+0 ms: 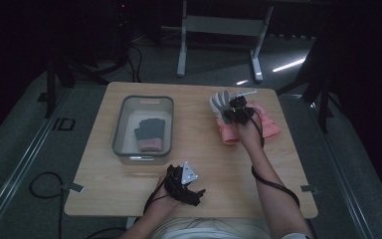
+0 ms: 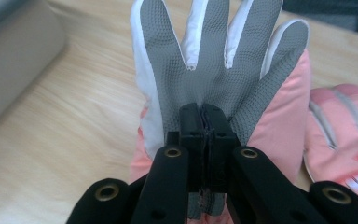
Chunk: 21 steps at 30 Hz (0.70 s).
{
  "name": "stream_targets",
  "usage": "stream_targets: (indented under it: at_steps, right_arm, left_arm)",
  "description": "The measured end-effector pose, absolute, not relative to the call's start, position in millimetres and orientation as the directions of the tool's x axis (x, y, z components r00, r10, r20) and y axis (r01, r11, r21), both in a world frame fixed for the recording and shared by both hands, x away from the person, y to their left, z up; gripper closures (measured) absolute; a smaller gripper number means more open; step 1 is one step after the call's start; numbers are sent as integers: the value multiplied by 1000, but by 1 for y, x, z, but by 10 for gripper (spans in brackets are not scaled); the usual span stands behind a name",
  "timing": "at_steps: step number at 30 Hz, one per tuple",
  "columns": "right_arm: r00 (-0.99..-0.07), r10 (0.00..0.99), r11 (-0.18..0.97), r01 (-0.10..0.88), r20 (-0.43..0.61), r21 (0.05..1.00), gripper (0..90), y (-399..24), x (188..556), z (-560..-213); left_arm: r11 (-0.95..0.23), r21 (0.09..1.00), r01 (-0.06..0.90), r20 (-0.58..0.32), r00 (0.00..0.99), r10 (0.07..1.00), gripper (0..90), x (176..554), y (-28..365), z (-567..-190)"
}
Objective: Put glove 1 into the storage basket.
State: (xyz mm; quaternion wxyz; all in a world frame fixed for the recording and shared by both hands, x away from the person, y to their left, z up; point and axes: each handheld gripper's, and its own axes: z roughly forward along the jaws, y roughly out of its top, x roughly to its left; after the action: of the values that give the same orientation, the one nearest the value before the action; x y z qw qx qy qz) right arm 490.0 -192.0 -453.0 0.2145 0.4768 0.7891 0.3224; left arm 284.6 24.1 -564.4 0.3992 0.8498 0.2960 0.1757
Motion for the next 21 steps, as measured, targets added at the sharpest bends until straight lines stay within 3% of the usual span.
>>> stream_targets:
  at_steps: [7,12,21]
  right_arm:
    - [-390,917,311,576,-81,756,880,-185,437,-418]
    - [-369,928,274,574,-55,771,880,-187,416,-413]
    - [-337,941,250,621,-35,743,880,-182,390,-453]
  left_arm:
    - [-509,787,349,73,766,639,20,282,22,-565]
    - [-509,789,345,74,769,635,20,282,22,-565]
    - [-528,785,323,87,787,611,20,280,20,-565]
